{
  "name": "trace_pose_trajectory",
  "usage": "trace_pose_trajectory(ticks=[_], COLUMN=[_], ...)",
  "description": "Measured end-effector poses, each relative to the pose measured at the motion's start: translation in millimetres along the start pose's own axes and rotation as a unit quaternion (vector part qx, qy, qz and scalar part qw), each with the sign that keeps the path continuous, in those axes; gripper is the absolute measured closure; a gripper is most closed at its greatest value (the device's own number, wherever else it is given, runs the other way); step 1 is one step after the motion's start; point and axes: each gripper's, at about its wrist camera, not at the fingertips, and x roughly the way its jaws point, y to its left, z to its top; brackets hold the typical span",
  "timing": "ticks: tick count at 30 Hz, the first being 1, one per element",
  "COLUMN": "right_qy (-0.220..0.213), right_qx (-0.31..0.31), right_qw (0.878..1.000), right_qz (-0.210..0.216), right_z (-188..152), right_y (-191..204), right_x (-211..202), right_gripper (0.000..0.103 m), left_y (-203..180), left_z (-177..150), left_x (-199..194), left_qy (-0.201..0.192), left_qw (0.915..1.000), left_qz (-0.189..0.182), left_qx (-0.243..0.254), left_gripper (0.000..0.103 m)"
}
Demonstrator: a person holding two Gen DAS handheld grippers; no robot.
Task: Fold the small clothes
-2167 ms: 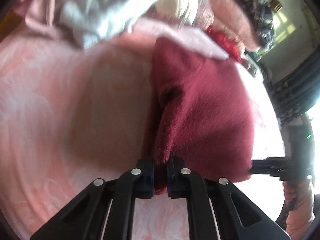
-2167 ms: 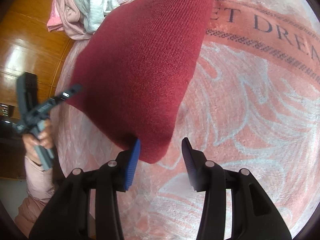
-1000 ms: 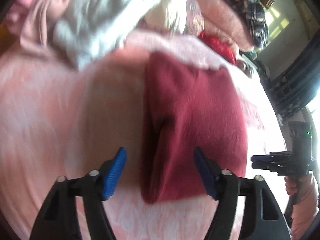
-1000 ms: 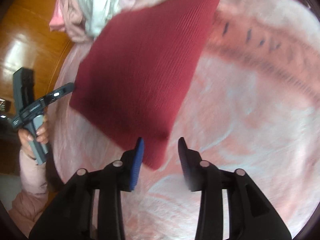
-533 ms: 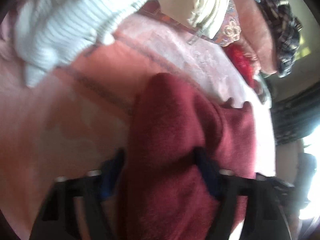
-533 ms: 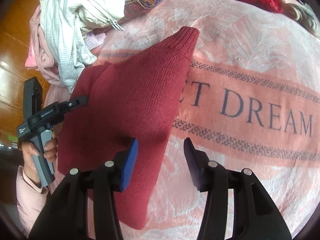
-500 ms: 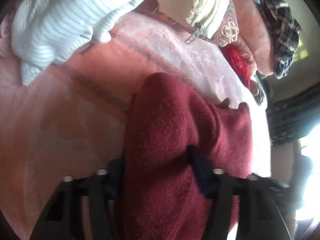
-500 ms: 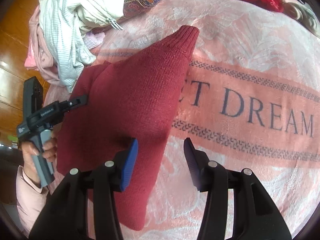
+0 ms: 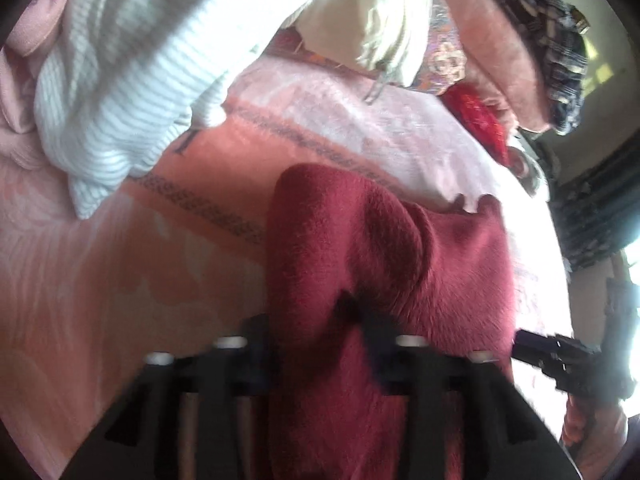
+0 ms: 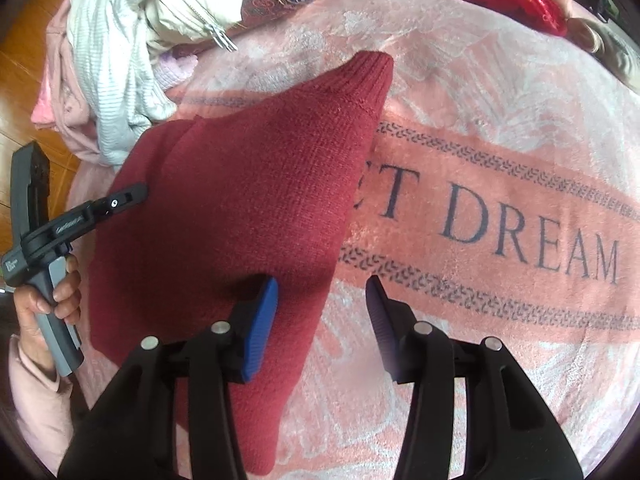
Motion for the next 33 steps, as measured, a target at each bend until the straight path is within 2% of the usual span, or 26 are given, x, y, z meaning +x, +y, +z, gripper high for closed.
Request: trace_pose_trajectory(ticks=[1,2,4,8,10,13,17,22,25,27,29,31,33], right_qy=[-0.001,0.002,0.008,0.028,0.037,0.035,0.042,0.055,0.062,0.059,0.048,0.035,0.024], right_qx=[0.006,0.012,0.006,-0.018,-0.031,-0.035,-0.013,0.007,0.025,0.031,0.026,0.015,0.002], right_qw=[1.000,0.999,0.999,0.999,0.999,0.999,0.999,0.997,0.995,0.994,0.994,0.994,0.994], right_qz=[0.015,0.036,0.040,0.026,0.022,0.012,0.031,0.057,0.076,0.086,0.093,0.101,0.104], right_z=[-1.1,-2.0,-2.9,-6.8,-10.0,-10.5,-10.8,-13.3,-13.2,-15.1,-17.1,-19.7,-22.6], right_y=[-1.9,-3.7,-1.6,13.6,23.9,29.3,20.2,10.9,7.3,4.6,4.0,4.8,6.9], right_x=[-3.8,-6.8,-8.7,-0.2,5.8,8.6,14.3,25.4,33.8,36.1,32.6,26.7,21.0], right_gripper=[0.054,0.052,0.052,0.052,0.052,0.051,0.043,0.038,0.039,0.046,0.058,0.067,0.071], left_y=[0.5,1.4,4.8,7.8,5.5,8.0,15.0,14.3,3.4,-3.3,-2.0,1.2,3.9], left_z=[-2.2,-5.7,-15.1,-27.9,-32.3,-37.6,-43.7,-40.9,-44.6,-46.3,-46.0,-47.1,-48.9], left_x=[-4.3,-9.1,-17.9,-14.5,-6.2,9.0,26.8,32.5,36.0,35.9,33.0,30.8,28.6], left_qy=[0.002,0.004,0.011,0.041,0.052,0.071,0.091,0.111,0.107,0.099,0.097,0.093,0.089], left_qw=[0.9999,0.9996,0.9990,0.9975,0.9972,0.9958,0.9923,0.9881,0.9898,0.9914,0.9907,0.9901,0.9890], left_qz=[-0.013,-0.028,-0.042,-0.056,-0.047,-0.055,-0.084,-0.106,-0.093,-0.079,-0.091,-0.103,-0.118], left_qx=[0.001,0.005,0.010,0.015,0.026,0.020,0.002,-0.007,0.012,0.032,0.028,0.022,0.010], left_gripper=[0.018,0.015,0.013,0.013,0.013,0.013,0.012,0.012,0.012,0.020,0.037,0.047,0.055])
